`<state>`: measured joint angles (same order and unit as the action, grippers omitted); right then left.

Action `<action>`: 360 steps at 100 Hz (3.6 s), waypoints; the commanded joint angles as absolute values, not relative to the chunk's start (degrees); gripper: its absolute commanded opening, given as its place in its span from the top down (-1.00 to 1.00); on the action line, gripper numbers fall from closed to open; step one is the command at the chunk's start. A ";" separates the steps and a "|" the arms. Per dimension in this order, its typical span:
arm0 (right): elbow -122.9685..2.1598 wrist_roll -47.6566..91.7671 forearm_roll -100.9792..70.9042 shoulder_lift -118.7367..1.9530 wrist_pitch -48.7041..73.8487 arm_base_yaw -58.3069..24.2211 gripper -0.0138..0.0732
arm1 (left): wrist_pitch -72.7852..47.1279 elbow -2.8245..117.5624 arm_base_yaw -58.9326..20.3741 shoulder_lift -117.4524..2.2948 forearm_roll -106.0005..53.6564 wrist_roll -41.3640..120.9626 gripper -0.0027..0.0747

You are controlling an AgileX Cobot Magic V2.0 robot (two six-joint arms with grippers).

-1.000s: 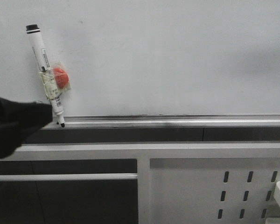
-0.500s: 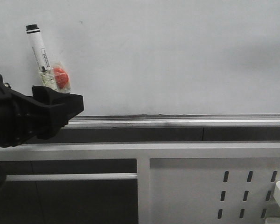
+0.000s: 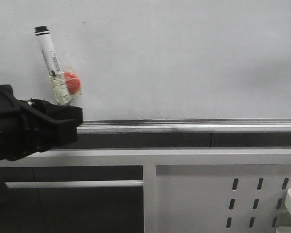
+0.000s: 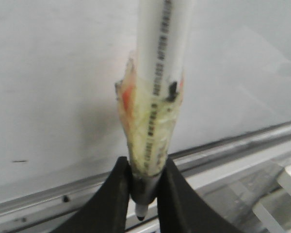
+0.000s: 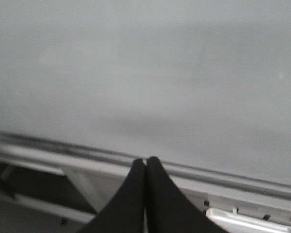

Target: Write number 1 on whiteboard

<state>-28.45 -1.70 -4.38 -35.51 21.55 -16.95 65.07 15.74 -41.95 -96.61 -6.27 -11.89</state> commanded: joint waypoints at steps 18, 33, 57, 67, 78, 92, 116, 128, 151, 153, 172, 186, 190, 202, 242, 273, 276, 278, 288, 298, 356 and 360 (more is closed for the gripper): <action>-37.39 4.97 -2.43 -39.14 21.20 -31.78 0.59 | 64.83 17.49 -42.12 -88.70 6.50 -7.02 0.98; -41.69 6.90 -2.25 -44.02 22.08 -38.95 -0.07 | 42.58 22.69 -42.12 -80.28 15.60 0.00 0.98; -46.08 7.00 1.64 -54.79 19.96 -46.96 -0.25 | 4.46 34.05 -44.60 -70.92 29.01 3.06 0.98; -47.76 7.00 4.67 -58.93 18.75 -49.16 -0.23 | -0.86 36.27 -46.93 -70.09 32.38 3.06 0.98; -49.91 7.00 5.38 -62.91 17.02 -50.46 -0.23 | -2.08 37.34 -48.65 -70.10 32.62 3.06 0.98; -52.29 7.00 6.95 -66.56 15.99 -50.59 -0.23 | -1.83 37.34 -49.93 -70.08 33.23 3.06 0.98; -53.42 7.00 6.95 -69.05 15.85 -50.68 -0.02 | -1.72 37.34 -50.03 -70.08 33.23 3.06 0.98; -53.42 7.00 6.95 -69.05 15.97 -50.68 0.20 | -1.61 37.34 -50.03 -70.08 33.23 3.06 0.98; -53.42 6.89 6.95 -69.05 18.89 -50.68 0.73 | -1.61 37.34 -50.03 -70.08 33.29 3.06 0.98; -53.42 6.89 6.95 -69.05 18.89 -50.68 0.81 | -1.61 37.34 -50.03 -70.08 33.38 3.06 0.98; -53.42 6.79 6.82 -69.05 18.77 -50.68 0.86 | -2.05 37.34 -50.03 -70.08 33.38 3.06 0.98; -53.42 6.89 7.86 -69.05 19.25 -50.68 0.86 | -2.42 37.34 -50.03 -69.97 33.38 3.06 0.82; -53.42 6.89 7.86 -69.05 18.90 -50.68 0.86 | -2.42 37.34 -50.03 -69.76 33.24 3.06 0.67; -53.42 6.89 7.70 -69.05 17.01 -50.68 0.86 | -0.86 37.34 -50.03 -68.19 30.29 2.50 0.10; -52.67 6.16 7.95 -65.20 13.00 -50.57 0.86 | -6.05 35.30 -50.03 -54.41 15.16 2.50 -0.21; -45.82 2.62 7.95 -55.66 11.04 -50.57 0.84 | -7.82 28.61 -50.03 -41.35 5.88 2.50 0.90; -44.93 1.16 7.95 -54.89 11.04 -50.57 0.84 | -7.48 27.75 -50.03 -40.45 5.40 2.35 0.97; -44.26 0.00 7.95 -54.30 11.04 -50.57 0.84 | -7.06 27.22 -50.03 -40.12 5.08 1.94 0.98; -41.18 -2.30 7.95 -51.76 10.86 -50.07 0.84 | -3.91 24.84 -48.93 -38.98 4.48 -1.48 0.98; -38.31 -4.66 7.95 -49.76 8.98 -47.52 0.84 | 0.54 22.72 -46.48 -38.88 4.08 -5.17 0.98; -37.15 -6.10 8.85 -47.37 0.00 -36.14 0.85 | 28.87 15.05 -32.46 -39.22 -5.61 -5.35 0.98; -37.38 -6.10 8.85 -47.76 0.00 -36.14 0.85 | 29.31 15.05 -32.46 -39.14 -5.61 -5.35 0.98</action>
<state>-35.42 -6.28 8.01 -47.73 5.91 -36.03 22.88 13.73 -32.66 -39.09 -5.25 -4.89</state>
